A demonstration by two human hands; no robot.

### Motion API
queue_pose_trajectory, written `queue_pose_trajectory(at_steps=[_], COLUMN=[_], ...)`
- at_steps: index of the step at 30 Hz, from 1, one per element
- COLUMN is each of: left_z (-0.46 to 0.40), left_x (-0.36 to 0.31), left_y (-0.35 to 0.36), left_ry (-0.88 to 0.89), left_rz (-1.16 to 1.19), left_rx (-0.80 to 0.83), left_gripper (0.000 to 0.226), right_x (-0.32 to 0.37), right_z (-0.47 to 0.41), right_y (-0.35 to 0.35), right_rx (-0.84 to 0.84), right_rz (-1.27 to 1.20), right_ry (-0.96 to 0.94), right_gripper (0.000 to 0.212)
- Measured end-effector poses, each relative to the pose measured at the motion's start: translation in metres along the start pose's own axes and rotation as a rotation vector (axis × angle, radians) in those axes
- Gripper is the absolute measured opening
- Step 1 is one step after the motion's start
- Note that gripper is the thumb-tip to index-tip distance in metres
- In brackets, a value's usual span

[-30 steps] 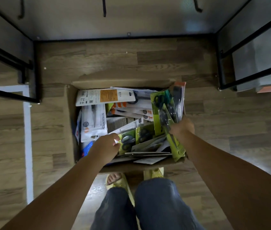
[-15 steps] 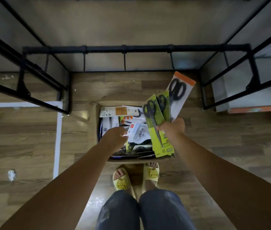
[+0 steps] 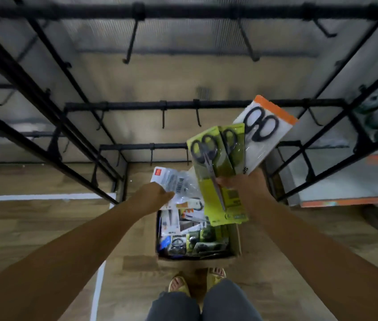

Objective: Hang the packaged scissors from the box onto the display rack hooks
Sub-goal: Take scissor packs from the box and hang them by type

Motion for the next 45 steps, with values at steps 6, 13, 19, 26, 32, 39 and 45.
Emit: queue_pose_trajectory(at_steps=[6,13,19,26,32,39,45], left_z=[0.032,0.069,0.098,0.118,0.121,0.122,0.139], left_x=[0.005,-0.038,-0.074,-0.094,-0.119,-0.15,-0.176], left_y=[-0.049,-0.093,-0.151,-0.209,-0.233,-0.244,-0.25], left_ry=[-0.208,-0.081,0.165,0.386,0.444,0.514,0.612], left_rz=[0.436,1.308,1.654,1.486,1.331,1.35,1.349], left_rx=[0.084,-0.043,-0.152,-0.244,-0.407,-0.36,-0.264], left_gripper=[0.067,0.043,0.028,0.03,0.032,0.058,0.049], right_x=[0.077,0.131,0.167,0.208,0.248,0.277,0.296], right_z=[0.032,0.058,0.058,0.06,0.064,0.06,0.067], right_y=[0.013,0.018,0.032,0.047,0.056,0.052,0.051], right_rx=[0.089,0.221,0.323,0.456,0.505,0.434,0.34], right_rz=[-0.078,-0.088,-0.092,0.013,0.145,0.058,-0.183], right_ry=[-0.162,-0.336,-0.327,-0.245,-0.322,-0.458,-0.74], right_gripper=[0.034,0.043,0.051,0.069,0.045,0.069,0.06])
Point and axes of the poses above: each hand's wrist, its own z-axis away from the middle knuckle, its own y-axis out of the palm, x = y × z, the point moved 7 cm from there along -z, towards the middle knuckle, and after that the axes turned 6 degrees about -x, right-handed, at the moved point
